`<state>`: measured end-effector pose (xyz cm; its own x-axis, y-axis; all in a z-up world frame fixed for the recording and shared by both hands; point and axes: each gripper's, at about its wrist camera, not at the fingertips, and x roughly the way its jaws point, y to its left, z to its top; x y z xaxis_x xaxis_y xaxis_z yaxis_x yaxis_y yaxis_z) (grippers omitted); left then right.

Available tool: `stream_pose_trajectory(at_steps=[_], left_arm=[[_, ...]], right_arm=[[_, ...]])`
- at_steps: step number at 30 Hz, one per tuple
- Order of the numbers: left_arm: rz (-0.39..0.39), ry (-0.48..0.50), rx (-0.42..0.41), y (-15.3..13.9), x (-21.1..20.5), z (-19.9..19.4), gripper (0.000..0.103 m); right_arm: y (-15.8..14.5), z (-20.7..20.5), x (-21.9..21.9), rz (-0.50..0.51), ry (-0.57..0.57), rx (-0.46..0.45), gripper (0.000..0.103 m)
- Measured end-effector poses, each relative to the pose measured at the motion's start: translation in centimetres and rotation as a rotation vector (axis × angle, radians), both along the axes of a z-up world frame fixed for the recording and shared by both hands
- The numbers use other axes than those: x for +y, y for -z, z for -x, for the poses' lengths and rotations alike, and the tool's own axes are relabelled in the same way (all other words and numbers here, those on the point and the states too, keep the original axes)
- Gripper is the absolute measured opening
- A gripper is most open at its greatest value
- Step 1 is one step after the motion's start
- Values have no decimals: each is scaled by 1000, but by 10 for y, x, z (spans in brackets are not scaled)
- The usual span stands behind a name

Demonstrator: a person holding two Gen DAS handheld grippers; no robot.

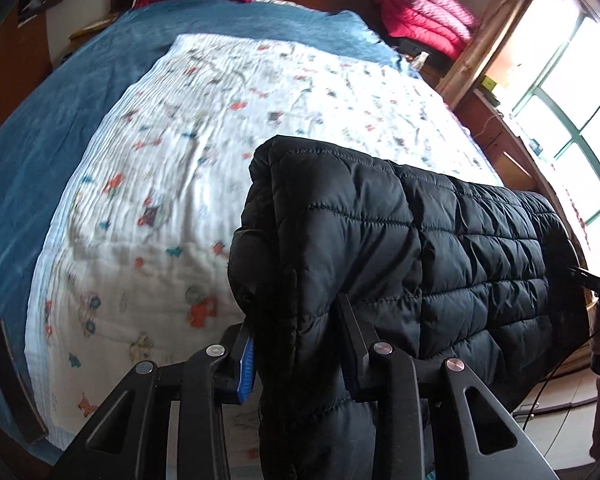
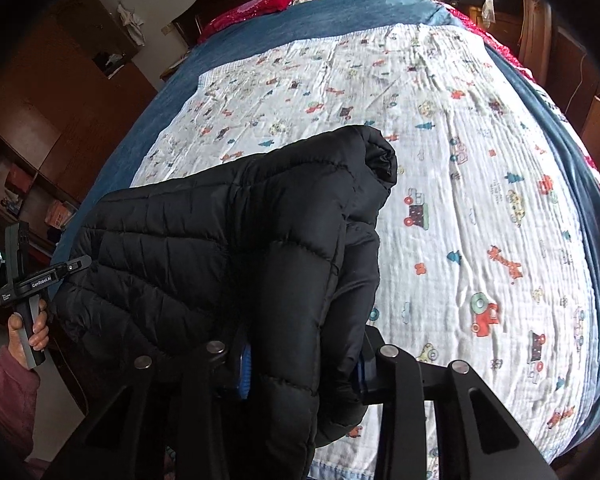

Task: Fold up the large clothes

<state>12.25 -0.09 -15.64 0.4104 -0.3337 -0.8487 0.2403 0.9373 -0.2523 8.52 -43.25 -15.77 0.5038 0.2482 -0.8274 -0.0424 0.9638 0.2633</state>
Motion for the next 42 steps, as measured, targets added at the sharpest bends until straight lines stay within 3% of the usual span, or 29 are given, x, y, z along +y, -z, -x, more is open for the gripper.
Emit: stream_pose_trajectory(at_steps=[6, 13, 22, 26, 32, 37, 40, 42], left_arm=[[29, 83, -26, -22, -69, -17, 35], [41, 192, -37, -49, -190, -49, 35], [29, 287, -13, -59, -348, -98, 35], [8, 314, 26, -38, -409, -118, 35], [-86, 336, 71, 12, -472, -133, 35], [-118, 344, 56, 33, -475, -134, 37], [-121, 345, 57, 38, -476, -136, 41], [-138, 343, 49, 41, -478, -136, 46]], right_arm=[[-33, 19, -44, 63, 75, -64, 38], [-63, 15, -101, 129, 185, -110, 38], [-67, 5, -189, 154, 322, -95, 38], [-53, 6, -227, 140, 382, -79, 38], [1, 2, -266, 85, 462, 20, 38], [44, 7, -284, 39, 530, 68, 51], [56, 8, -290, 35, 556, 95, 64], [59, 6, -290, 53, 570, 108, 65]])
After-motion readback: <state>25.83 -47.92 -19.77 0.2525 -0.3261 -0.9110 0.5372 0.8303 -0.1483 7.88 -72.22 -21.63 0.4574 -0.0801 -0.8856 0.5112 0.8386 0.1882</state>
